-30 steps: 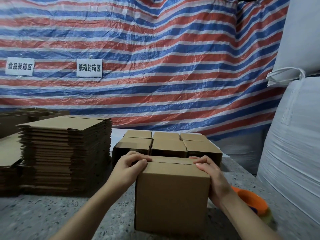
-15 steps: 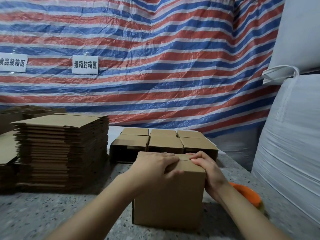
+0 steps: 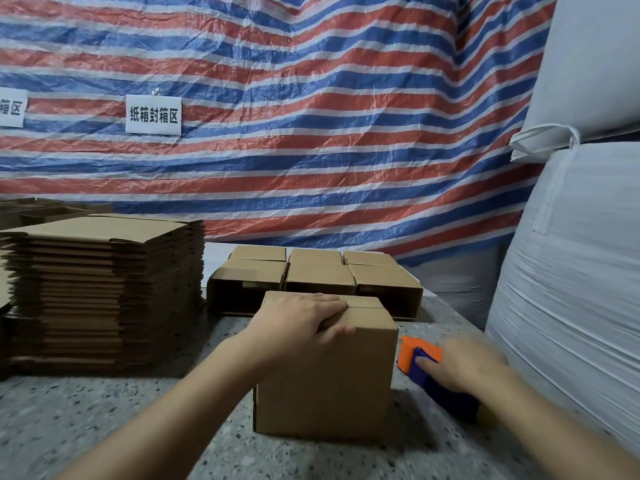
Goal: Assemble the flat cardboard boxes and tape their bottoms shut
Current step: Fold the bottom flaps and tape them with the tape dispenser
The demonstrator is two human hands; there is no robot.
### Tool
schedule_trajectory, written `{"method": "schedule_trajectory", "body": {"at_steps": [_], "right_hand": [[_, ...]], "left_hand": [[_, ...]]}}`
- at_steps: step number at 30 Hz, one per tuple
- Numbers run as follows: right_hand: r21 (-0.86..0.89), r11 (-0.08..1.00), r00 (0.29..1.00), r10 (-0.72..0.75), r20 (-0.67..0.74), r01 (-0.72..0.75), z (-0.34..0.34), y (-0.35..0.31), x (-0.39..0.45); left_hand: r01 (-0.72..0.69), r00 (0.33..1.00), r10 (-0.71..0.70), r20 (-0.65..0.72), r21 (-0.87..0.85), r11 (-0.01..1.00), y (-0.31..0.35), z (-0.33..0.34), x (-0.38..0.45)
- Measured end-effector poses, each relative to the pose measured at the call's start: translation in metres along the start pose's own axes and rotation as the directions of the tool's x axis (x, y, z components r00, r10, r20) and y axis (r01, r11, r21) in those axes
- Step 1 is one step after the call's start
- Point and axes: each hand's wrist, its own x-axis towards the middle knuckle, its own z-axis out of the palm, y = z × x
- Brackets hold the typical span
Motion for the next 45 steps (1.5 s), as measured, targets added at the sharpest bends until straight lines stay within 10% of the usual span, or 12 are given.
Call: {"method": "schedule_trajectory", "body": {"at_steps": [12, 17, 23, 30, 33, 39, 45], "right_hand": [[0.229, 0.973, 0.992, 0.028, -0.122, 0.001, 0.025, -0.003, 0.013], [0.739, 0.665, 0.978, 0.058, -0.201, 0.112, -0.068, -0.003, 0.025], [0.937, 0.311, 0.936, -0.349, -0.041, 0.156, -0.168, -0.019, 0.004], [0.916, 0.384, 0.850, -0.515, 0.109, 0.115, -0.181, -0.037, 0.002], [0.888, 0.428, 0.832, -0.545, 0.106, 0.167, -0.183, -0.042, 0.005], [0.810, 0.542, 0.813, -0.563, 0.151, 0.225, -0.194, -0.060, 0.008], [0.783, 0.580, 0.812, -0.556, 0.179, 0.225, -0.197, -0.067, 0.008]], "left_hand": [[0.000, 1.000, 0.000, -0.010, -0.004, 1.000, -0.002, 0.002, -0.002], [0.009, 1.000, -0.008, 0.027, -0.020, 1.000, -0.001, -0.002, -0.001], [0.071, 0.996, -0.067, 0.051, -0.070, 0.995, 0.002, -0.009, -0.004], [0.273, 0.961, -0.228, 0.158, -0.389, 0.880, 0.003, -0.017, 0.000], [0.327, 0.943, -0.290, 0.162, -0.613, 0.719, -0.005, -0.017, 0.004], [0.222, 0.774, -0.594, 0.219, -0.973, -0.068, -0.023, -0.034, 0.019], [0.239, 0.778, -0.567, 0.270, -0.962, -0.131, -0.026, -0.032, 0.021]]}}
